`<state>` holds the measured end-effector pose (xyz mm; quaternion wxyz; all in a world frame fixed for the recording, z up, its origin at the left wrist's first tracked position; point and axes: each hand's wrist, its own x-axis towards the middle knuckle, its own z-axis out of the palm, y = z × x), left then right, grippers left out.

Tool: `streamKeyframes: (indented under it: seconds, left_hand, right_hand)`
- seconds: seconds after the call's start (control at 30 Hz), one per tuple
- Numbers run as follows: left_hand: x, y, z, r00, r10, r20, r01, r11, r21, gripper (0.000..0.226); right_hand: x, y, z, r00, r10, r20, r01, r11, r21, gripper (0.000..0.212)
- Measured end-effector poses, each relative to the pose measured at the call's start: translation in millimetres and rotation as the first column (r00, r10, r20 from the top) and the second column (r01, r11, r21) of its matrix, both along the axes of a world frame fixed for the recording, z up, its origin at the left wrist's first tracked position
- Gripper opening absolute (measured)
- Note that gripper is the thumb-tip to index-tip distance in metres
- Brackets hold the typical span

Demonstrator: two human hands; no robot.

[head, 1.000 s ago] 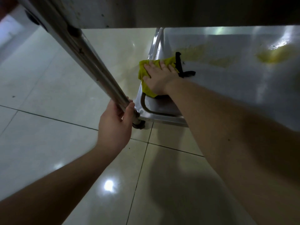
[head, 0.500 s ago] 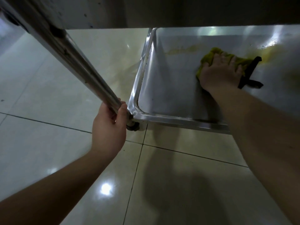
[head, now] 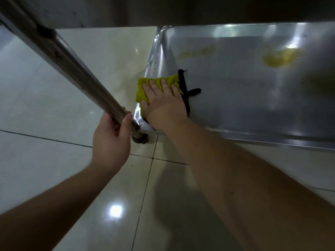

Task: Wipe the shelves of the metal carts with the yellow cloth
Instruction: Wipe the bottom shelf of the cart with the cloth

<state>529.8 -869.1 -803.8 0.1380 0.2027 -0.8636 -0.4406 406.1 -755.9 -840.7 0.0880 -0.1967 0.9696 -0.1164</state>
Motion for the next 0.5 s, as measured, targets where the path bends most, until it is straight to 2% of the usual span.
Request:
streamKeyframes:
  seconds: [0.17,0.23,0.37,0.43,0.5]
  left_hand:
    - [-0.7,0.2,-1.4,1.000,0.019,0.003,-0.019,1.000,0.000,0.008]
    - [-0.8,0.1,-2.9,1.000,0.030,0.000,-0.030,1.000,0.003,0.016]
    - [-1.1,3.5,-4.0,0.998,0.060,0.015,-0.060,0.998,0.002,0.020]
    - [-0.6,6.9,-3.7,0.996,0.082,0.017,-0.082,0.996,0.015,0.028]
    - [-1.0,11.0,-2.4,0.994,0.105,0.024,-0.105,0.994,0.017,0.031]
  right_hand:
    - [43.6,78.6,3.9,0.989,-0.144,-0.045,0.145,0.989,0.030,0.061]
    - [55.6,126.8,4.0,0.970,-0.238,-0.042,0.241,0.966,0.097,0.063]
    - [66.2,210.1,5.9,0.859,-0.508,-0.068,0.512,0.850,0.120,0.064]
    - [68.0,216.0,5.9,0.841,-0.536,-0.065,0.540,0.832,0.129,0.064]
    - [69.2,205.0,7.1,0.869,-0.494,-0.038,0.493,0.855,0.161,0.064]
